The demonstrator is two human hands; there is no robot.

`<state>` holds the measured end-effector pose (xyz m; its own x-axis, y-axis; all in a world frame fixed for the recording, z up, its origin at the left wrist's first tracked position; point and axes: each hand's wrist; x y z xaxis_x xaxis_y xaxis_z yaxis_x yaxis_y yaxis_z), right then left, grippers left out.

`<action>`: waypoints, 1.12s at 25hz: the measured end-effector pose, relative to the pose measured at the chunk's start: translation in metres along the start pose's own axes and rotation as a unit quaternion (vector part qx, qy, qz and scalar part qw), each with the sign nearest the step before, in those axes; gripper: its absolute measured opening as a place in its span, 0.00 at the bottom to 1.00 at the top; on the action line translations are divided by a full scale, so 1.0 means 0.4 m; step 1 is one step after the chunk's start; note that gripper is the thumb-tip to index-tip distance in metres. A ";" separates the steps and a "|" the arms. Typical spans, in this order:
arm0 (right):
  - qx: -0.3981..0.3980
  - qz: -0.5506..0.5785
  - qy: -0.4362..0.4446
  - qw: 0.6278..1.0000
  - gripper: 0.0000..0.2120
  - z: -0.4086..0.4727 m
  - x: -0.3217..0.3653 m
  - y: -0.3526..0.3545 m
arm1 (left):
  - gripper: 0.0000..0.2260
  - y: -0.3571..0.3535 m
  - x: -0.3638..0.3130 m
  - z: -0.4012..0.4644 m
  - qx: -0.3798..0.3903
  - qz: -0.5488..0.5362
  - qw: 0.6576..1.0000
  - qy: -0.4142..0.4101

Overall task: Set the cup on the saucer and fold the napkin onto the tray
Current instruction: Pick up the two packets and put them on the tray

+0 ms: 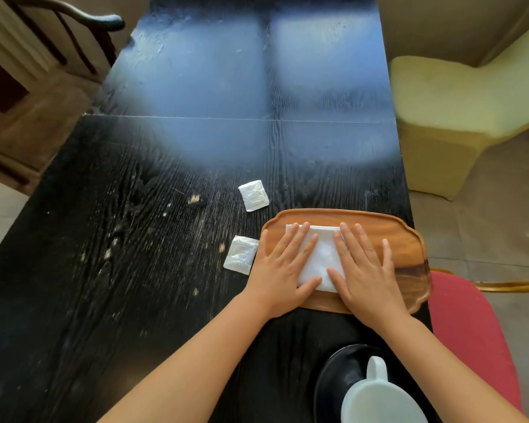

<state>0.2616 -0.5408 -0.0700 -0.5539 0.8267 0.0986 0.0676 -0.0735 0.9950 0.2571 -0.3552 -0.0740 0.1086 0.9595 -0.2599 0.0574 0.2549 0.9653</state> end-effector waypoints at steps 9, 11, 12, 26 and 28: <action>-0.160 0.093 0.031 0.982 0.22 0.242 0.072 0.108 | 0.20 0.111 0.211 -0.027 -0.079 -0.183 0.941 0.273; -0.094 0.142 0.018 0.985 0.24 0.352 0.106 0.110 | 0.22 0.106 0.227 -0.031 -0.011 -0.135 0.952 0.275; -0.056 0.162 -0.001 0.985 0.25 0.396 0.118 0.103 | 0.23 0.103 0.227 -0.031 0.002 -0.118 0.957 0.265; 0.009 0.352 -0.073 0.933 0.21 0.475 0.197 0.111 | 0.13 0.174 0.267 -0.104 0.061 -0.485 0.763 0.423; -0.025 0.418 -0.091 0.903 0.16 0.430 0.220 0.141 | 0.09 0.194 0.281 -0.134 0.036 -0.538 0.719 0.439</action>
<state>0.3594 -0.3762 -0.0079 -0.1801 0.5484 0.8166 0.3590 -0.7362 0.5736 0.2206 -0.2211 -0.0268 -0.7035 -0.0739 -0.7068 -0.3054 0.9295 0.2068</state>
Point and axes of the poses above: each hand's wrist, its own z-axis towards the middle knuckle, its own y-axis out of the back of the hand, x = y × z, and after that the axes turned 15 degrees about y, right-handed
